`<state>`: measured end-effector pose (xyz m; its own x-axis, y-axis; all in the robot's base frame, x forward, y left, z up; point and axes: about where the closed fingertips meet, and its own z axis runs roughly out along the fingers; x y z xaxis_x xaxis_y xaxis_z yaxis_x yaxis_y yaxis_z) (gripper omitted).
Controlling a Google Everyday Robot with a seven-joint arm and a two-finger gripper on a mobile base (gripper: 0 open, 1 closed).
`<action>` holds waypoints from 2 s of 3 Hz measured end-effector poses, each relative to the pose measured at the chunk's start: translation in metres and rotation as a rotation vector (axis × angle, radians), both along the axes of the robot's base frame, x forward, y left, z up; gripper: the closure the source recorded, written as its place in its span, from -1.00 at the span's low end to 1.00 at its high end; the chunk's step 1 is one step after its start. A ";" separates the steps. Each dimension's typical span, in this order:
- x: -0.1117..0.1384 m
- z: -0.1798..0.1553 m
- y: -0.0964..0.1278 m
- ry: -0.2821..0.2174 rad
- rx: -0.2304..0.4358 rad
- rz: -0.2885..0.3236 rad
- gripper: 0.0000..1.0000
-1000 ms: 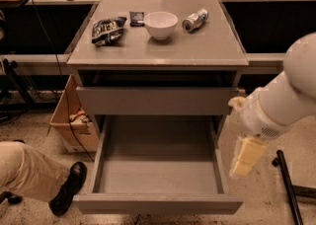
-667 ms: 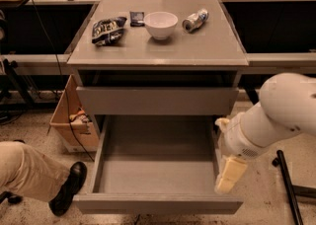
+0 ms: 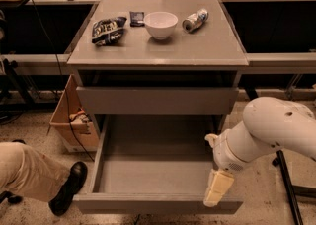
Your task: Close middle drawer
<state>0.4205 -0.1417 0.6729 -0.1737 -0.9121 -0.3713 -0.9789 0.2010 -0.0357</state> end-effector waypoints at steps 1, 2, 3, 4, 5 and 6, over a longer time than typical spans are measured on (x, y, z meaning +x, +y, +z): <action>-0.002 -0.030 -0.001 -0.002 -0.028 0.000 -1.00; 0.008 -0.100 -0.019 -0.002 -0.039 -0.038 -1.00; 0.017 -0.142 -0.029 -0.009 -0.028 -0.055 -1.00; 0.027 -0.190 -0.036 -0.013 0.002 -0.063 -1.00; 0.029 -0.214 -0.037 -0.012 0.024 -0.065 -1.00; 0.033 -0.238 -0.030 -0.004 0.055 -0.062 -1.00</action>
Offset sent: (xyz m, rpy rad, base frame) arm 0.0171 -0.0315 -0.1620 -0.0407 0.0199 -0.0811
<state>0.4539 -0.1713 0.4347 -0.2278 -0.8780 -0.4210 -0.9644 0.2632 -0.0271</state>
